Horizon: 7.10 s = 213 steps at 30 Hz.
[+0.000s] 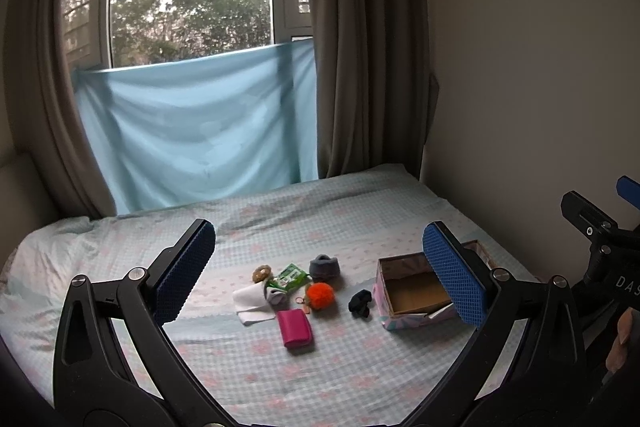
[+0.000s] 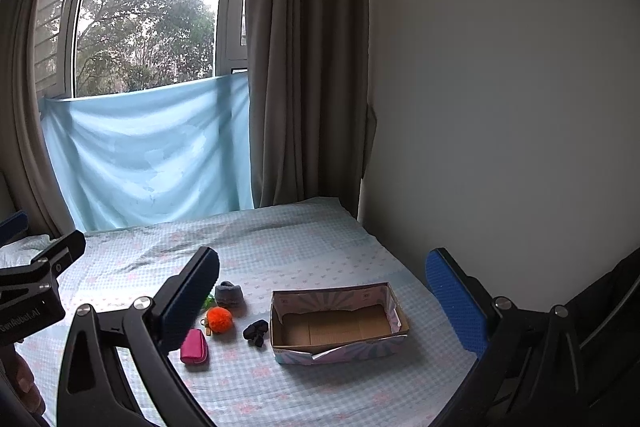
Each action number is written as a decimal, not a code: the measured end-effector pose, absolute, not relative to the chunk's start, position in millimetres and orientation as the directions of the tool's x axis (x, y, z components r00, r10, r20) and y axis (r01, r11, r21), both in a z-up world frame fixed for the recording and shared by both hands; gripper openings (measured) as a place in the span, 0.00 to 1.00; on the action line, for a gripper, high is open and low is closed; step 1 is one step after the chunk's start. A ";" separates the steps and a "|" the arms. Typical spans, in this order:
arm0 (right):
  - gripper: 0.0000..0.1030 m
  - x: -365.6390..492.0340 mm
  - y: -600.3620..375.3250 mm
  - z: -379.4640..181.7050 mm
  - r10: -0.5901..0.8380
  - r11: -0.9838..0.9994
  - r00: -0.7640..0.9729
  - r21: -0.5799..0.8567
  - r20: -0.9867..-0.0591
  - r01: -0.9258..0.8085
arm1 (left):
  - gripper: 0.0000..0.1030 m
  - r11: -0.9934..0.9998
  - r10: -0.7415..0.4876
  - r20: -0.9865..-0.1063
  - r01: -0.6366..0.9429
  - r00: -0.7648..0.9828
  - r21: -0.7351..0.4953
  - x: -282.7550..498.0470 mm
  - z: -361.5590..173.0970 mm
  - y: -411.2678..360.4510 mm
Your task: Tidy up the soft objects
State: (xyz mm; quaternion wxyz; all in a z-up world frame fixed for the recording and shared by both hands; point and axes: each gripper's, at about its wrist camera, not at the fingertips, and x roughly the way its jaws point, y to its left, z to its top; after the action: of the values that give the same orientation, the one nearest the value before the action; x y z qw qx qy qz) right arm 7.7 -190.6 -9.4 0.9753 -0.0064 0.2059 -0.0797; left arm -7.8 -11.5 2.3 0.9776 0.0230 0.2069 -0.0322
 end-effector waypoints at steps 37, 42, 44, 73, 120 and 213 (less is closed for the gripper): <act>1.00 7.5 -194.5 -12.7 -0.166 0.986 0.903 -0.043 -0.396 0.163 | 1.00 0.996 -0.068 -0.418 0.088 0.906 0.028 -0.2 0.2 -18.2; 1.00 7.5 -194.4 -9.1 -0.167 0.986 0.903 -0.049 -0.396 0.160 | 1.00 0.996 -0.064 -0.430 0.082 0.901 0.024 5.6 0.8 -19.6; 1.00 8.7 -194.4 -6.1 -0.163 0.986 0.900 -0.052 -0.404 0.156 | 1.00 0.997 -0.059 -0.443 0.076 0.895 0.021 7.4 1.6 -18.8; 1.00 70.3 -46.1 -95.1 -0.123 0.983 0.801 0.039 -0.586 0.180 | 1.00 0.978 -0.140 -0.610 0.205 0.780 0.038 89.3 -103.1 191.4; 0.60 295.0 60.6 -489.4 0.032 0.995 0.327 0.000 -0.944 -0.097 | 0.36 0.764 -0.267 -0.879 0.643 0.395 0.057 345.1 -495.7 182.6; 1.00 352.0 -394.0 -429.4 0.208 0.970 0.103 0.218 -0.973 0.105 | 1.00 0.895 -0.107 -0.988 0.443 0.111 -0.048 351.5 -432.1 -288.6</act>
State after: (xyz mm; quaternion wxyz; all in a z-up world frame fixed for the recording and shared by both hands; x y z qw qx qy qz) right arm 352.0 -394.0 -429.4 0.7333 0.1170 0.6689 0.0349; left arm 351.5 -288.6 -432.1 0.7336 0.1309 0.6400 -0.1874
